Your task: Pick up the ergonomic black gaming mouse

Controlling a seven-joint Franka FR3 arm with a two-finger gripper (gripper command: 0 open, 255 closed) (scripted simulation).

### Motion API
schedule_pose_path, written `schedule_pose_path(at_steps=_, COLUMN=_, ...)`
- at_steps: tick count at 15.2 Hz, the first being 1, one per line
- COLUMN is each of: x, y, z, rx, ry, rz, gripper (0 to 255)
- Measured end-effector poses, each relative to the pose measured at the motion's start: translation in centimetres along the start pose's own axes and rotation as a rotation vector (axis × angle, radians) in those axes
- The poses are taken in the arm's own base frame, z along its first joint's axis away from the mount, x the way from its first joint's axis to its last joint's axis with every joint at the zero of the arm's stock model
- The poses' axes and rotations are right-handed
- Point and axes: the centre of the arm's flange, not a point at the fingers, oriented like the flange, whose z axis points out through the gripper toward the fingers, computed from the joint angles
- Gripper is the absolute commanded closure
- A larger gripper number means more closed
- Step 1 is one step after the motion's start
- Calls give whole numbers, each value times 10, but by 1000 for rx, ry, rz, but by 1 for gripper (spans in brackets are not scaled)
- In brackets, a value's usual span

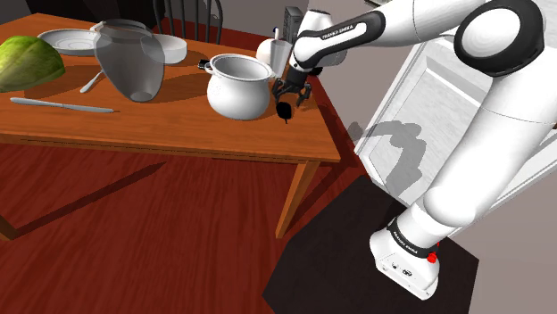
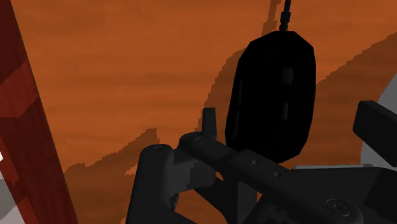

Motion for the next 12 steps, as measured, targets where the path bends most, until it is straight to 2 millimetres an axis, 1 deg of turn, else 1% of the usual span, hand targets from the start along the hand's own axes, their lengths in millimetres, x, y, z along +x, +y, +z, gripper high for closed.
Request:
schedule_pose_path(at_steps=4, x=2, y=3, z=16, rx=2, ry=10, rz=10, gripper=0)
schedule_pose_path(at_steps=5, x=2, y=4, z=24, rx=1, ry=5, rz=7, gripper=0)
schedule_pose_path(at_steps=6, x=2, y=4, z=27, rx=1, ry=5, rz=8, gripper=255)
schedule_pose_path(at_steps=8, x=-1, y=1, z=34, rx=-1, ry=-2, rz=3, gripper=255)
schedule_pose_path(at_steps=12, x=0, y=0, z=34, rx=-1, ry=-1, rz=3, gripper=255)
